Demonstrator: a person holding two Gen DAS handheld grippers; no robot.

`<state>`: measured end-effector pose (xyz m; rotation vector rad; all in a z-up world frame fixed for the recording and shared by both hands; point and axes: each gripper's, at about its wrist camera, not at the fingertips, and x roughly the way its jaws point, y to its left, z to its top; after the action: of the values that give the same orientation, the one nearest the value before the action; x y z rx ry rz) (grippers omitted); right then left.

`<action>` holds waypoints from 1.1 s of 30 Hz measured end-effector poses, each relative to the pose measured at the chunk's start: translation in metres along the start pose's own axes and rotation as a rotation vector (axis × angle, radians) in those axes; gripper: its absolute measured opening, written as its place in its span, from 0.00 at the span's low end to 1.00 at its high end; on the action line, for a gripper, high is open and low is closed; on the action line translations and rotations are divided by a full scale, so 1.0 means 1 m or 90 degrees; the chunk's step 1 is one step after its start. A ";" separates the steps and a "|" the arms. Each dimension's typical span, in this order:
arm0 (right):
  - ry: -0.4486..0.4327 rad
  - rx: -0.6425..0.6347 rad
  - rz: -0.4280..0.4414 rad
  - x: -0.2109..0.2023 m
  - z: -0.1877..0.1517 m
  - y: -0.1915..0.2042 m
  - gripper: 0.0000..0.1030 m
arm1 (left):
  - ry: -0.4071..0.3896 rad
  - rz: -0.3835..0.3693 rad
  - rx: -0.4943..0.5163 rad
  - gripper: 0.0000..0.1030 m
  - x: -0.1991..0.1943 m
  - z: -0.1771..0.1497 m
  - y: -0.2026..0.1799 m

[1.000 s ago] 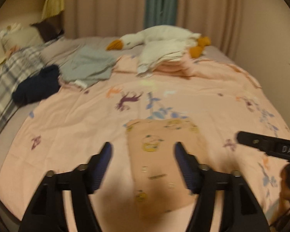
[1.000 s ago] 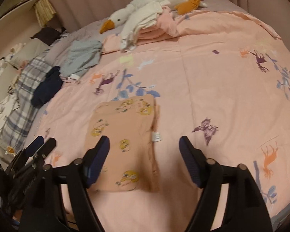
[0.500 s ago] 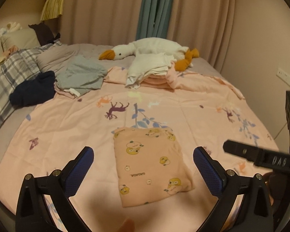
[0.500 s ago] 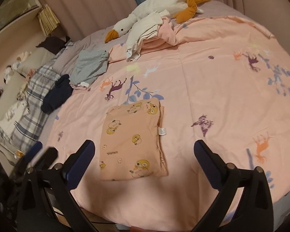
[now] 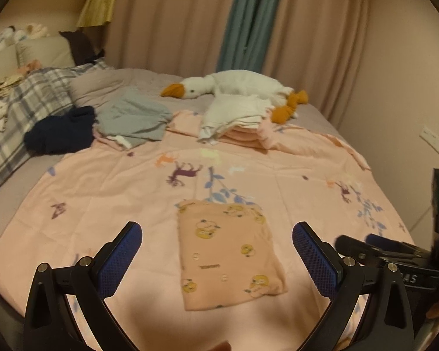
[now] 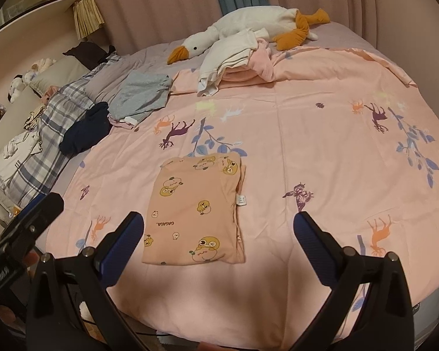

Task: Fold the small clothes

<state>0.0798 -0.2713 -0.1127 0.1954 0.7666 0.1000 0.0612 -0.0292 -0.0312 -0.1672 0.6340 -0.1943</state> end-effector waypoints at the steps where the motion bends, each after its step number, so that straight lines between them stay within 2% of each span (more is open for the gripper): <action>1: -0.002 -0.003 -0.001 -0.001 -0.001 0.002 1.00 | 0.001 0.005 -0.006 0.99 0.000 0.001 0.003; 9: -0.008 -0.026 0.007 -0.006 -0.005 0.011 1.00 | -0.004 0.060 -0.028 0.99 0.002 0.003 0.017; 14: -0.001 -0.038 0.006 -0.002 -0.005 0.014 1.00 | 0.001 0.065 -0.037 0.99 0.002 0.003 0.021; 18: 0.008 -0.042 -0.002 0.002 -0.005 0.015 1.00 | 0.008 0.087 -0.036 0.99 0.007 0.003 0.022; 33: 0.030 -0.049 -0.024 0.012 -0.006 0.019 1.00 | 0.029 0.081 -0.035 0.99 0.011 0.003 0.023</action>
<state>0.0843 -0.2503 -0.1213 0.1056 0.8112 0.0992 0.0742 -0.0090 -0.0400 -0.1750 0.6938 -0.0589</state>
